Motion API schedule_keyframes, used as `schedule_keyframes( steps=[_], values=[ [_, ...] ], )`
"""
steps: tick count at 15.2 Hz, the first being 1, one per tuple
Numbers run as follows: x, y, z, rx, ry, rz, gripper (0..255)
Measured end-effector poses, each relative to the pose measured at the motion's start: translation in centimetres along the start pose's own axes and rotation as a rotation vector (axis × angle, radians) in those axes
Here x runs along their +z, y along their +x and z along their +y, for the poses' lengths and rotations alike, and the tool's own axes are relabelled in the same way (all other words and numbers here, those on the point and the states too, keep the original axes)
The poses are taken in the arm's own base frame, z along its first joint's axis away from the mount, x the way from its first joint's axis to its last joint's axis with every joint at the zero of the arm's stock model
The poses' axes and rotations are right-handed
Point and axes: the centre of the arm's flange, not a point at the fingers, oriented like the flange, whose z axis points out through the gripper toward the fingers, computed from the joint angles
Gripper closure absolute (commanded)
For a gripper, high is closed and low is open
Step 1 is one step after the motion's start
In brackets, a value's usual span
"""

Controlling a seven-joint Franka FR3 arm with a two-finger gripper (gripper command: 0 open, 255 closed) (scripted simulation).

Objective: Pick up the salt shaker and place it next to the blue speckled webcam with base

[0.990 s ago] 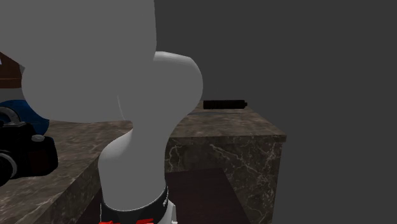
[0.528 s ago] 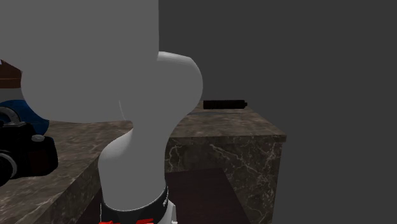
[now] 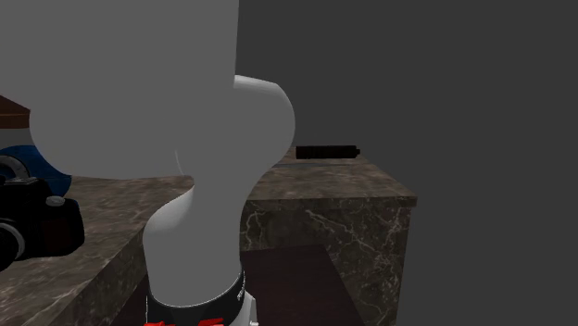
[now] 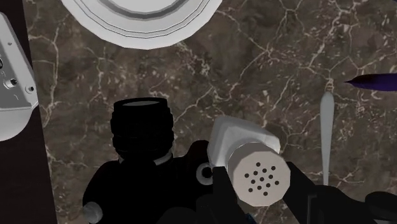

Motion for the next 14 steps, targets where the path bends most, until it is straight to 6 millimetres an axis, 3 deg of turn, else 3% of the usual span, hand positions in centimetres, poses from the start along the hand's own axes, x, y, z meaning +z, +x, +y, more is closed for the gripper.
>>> schedule_keyframes(
  steps=[14],
  values=[
    [7.3, 0.1, 0.0, 0.0, 0.0, 0.0, 255]
  ],
)
